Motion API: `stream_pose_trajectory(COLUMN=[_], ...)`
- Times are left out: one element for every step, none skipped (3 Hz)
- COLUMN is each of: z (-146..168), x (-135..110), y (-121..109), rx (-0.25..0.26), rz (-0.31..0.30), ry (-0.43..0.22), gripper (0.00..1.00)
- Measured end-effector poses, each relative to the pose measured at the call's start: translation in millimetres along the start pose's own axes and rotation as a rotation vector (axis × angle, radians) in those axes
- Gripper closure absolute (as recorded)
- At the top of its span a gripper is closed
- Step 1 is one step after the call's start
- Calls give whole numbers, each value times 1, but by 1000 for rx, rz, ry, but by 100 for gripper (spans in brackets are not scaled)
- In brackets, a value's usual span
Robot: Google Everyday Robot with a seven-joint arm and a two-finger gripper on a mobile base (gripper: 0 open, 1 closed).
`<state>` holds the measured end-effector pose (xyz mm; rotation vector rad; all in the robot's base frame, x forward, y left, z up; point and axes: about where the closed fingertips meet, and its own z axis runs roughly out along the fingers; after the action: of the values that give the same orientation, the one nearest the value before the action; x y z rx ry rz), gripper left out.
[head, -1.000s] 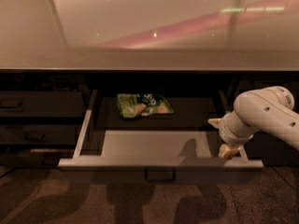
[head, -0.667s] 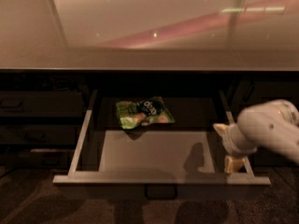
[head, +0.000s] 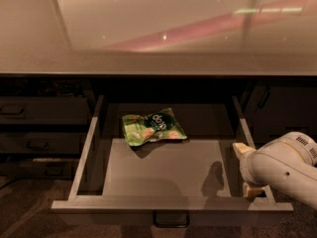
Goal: Open top drawer
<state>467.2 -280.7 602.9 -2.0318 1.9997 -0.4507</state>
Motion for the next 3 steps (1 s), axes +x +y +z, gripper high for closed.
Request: stream_pose_trajectory(z=[0, -2, -3], x=[0, -2, -18], y=[0, 0, -22], rx=[0, 2, 72], rz=[0, -6, 80], ry=[0, -47, -246], gripper=[0, 0, 0])
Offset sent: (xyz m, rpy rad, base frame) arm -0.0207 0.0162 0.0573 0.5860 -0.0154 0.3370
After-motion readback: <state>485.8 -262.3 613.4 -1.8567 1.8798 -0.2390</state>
